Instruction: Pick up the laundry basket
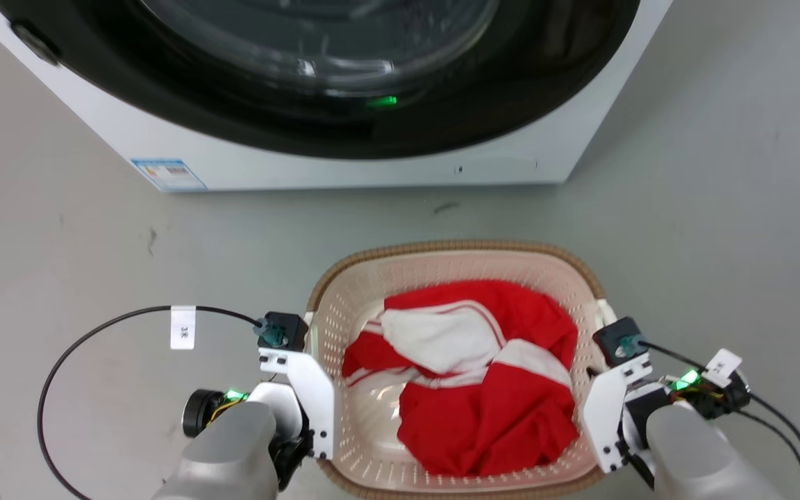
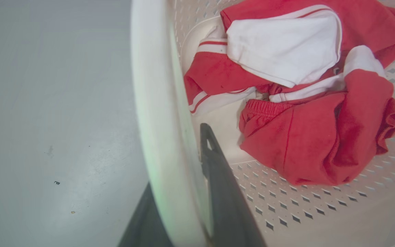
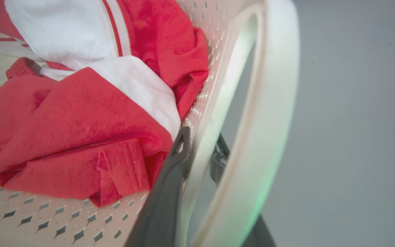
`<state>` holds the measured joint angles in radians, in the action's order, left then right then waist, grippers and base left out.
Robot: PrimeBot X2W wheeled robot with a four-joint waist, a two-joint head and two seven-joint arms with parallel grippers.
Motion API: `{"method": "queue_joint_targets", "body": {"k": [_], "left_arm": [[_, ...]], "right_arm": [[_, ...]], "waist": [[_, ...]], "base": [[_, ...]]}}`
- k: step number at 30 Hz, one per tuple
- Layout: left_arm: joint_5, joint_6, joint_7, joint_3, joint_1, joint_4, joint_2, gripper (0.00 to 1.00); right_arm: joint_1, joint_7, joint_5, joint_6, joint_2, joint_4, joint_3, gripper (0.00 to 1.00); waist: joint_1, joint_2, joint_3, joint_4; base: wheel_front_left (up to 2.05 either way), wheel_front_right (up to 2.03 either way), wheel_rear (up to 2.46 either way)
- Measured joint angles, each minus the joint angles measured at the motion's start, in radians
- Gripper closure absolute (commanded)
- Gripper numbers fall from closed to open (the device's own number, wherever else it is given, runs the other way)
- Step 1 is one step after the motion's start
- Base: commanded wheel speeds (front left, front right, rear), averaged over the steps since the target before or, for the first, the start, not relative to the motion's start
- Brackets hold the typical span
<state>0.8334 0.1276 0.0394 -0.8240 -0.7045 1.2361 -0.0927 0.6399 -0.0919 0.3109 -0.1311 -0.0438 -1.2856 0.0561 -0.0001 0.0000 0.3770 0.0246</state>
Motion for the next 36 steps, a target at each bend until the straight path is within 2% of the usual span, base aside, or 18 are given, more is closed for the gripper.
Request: {"method": "queue_joint_targets", "body": {"k": [10,15,25,36], "left_arm": [[0.063,0.000,0.105,-0.050,0.052,-0.029,-0.046,1.00],[0.089,0.000,0.146,-0.074,0.063,-0.039,-0.066,1.00],[0.134,0.000,0.232,-0.127,0.111,-0.046,-0.085,1.00],[0.169,0.000,0.259,-0.166,0.118,-0.051,-0.099,1.00]], "right_arm": [[-0.058,0.094,-0.307,0.001,0.000,0.004,0.303,1.00],[-0.077,0.147,-0.430,0.002,-0.002,0.026,0.414,1.00],[-0.120,0.239,-0.606,0.005,-0.006,0.045,0.586,1.00],[-0.122,0.262,-0.728,0.007,-0.011,0.044,0.704,1.00]], "waist": [[0.0000,0.0000,-0.164,0.006],[0.0000,0.0000,-0.228,0.004],[0.0000,0.0000,-0.341,-0.002],[0.0000,0.0001,-0.403,-0.005]], "base": [[0.00,0.00,0.00],[0.00,0.00,0.00],[0.00,0.00,0.00],[0.00,0.00,0.00]]}}
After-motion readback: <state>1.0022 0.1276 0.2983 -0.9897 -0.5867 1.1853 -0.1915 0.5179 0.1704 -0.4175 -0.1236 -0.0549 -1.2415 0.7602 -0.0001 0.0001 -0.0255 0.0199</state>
